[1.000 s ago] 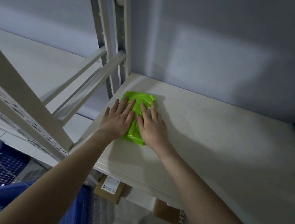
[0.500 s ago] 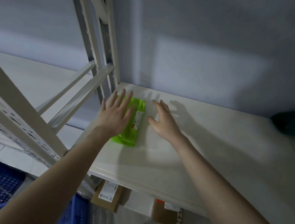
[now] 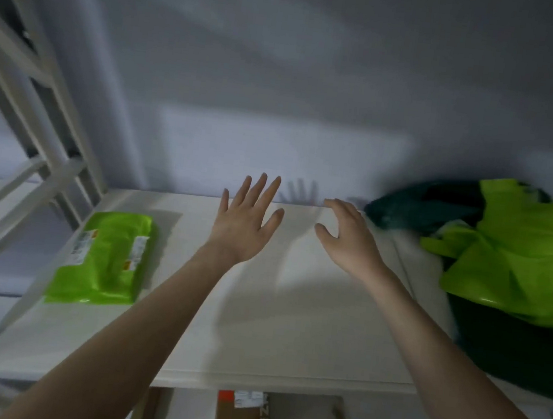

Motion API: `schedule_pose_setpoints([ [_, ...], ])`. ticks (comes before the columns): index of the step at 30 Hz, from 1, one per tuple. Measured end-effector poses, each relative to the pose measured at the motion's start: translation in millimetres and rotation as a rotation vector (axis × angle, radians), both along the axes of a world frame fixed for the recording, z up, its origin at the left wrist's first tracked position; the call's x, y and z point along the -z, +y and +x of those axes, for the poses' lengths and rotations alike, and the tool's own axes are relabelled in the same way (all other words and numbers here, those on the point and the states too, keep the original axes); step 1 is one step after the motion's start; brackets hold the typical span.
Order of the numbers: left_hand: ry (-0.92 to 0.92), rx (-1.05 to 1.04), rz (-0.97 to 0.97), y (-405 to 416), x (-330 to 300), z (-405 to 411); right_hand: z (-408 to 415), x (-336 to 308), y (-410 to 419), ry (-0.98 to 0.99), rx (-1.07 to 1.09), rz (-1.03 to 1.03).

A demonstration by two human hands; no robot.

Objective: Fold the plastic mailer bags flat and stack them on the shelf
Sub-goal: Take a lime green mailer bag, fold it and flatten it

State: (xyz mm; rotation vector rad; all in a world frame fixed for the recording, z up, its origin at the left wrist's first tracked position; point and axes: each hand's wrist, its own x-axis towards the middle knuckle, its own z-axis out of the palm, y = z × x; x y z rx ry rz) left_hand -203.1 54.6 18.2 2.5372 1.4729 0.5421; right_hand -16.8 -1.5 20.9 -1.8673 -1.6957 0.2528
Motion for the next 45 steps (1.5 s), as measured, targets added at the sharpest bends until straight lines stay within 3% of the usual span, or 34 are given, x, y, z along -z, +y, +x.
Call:
schedule_pose_setpoints([
  [9,0.019,0.214,0.009,-29.5,-12.9,149.7,151.8,-27.1,-64.7,-0.022,0.247,0.089],
  [19,-0.059,0.357,-0.107,-56.8,-17.5,283.7,276.5,-39.9,-121.7,-0.156,0.524,0.215],
  [29,-0.150,0.361,-0.381,-65.6,-0.2,371.8,325.4,-15.0,-127.3,0.001,0.490,0.071],
  [37,-0.521,0.277,-0.518,-62.7,-8.0,390.1,324.2,-16.7,-121.9,0.012,0.502,0.286],
  [45,-0.978,0.254,-0.564,-55.6,-45.3,360.8,284.1,-57.0,-110.0,0.108,0.360,0.509],
])
